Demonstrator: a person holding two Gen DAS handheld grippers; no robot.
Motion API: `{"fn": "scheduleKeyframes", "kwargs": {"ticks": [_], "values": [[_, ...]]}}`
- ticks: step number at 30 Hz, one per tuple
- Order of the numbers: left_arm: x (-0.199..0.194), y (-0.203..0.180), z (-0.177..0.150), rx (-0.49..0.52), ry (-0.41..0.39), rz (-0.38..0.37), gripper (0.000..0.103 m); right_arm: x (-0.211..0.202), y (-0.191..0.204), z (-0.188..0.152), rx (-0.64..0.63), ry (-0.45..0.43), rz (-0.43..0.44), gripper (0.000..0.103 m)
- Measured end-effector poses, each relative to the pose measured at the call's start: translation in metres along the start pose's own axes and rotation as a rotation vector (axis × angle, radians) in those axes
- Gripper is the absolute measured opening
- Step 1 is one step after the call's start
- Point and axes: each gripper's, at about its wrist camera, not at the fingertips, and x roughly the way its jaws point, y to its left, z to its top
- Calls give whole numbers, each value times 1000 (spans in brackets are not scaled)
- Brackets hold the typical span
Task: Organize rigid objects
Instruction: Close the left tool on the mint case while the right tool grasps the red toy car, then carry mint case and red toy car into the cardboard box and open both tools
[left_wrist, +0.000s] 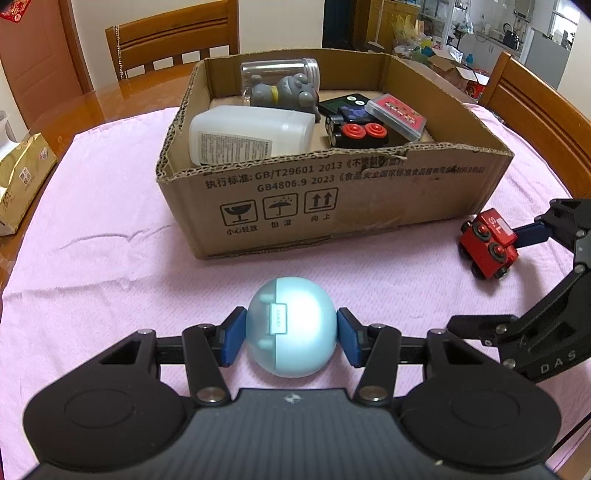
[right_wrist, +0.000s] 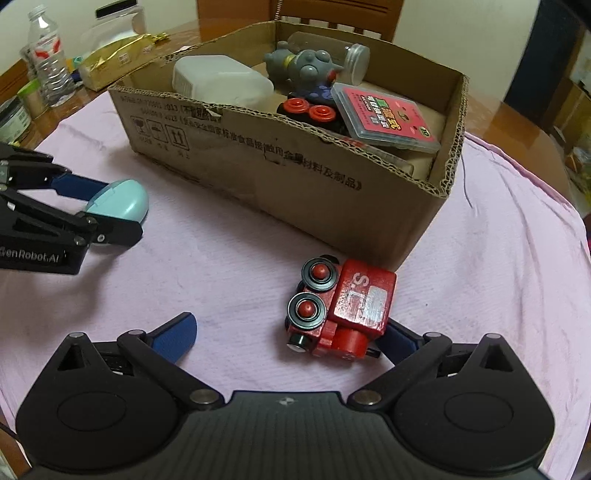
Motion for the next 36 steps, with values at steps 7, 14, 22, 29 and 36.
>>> {"fn": "scheduleKeyframes", "kwargs": {"ticks": [7,14,22,29,36], "values": [[1,-1,-1,15,-7,9,62,0,-1,-1,45,-15,-25,103],[1,-1,-2,24,-4,-2,65,4,-4,3,86,-27,-49,103],[-1,-1,-3,20,2,-4,55,-4,-10,4,136,-61,-87,80],[-2,4,1,36,34,-35,51,-7,-13,9,142,-47,-86,55],[-22,6,11,135,53,-67,51,-23,-14,13,97,-19,-15,55]]}}
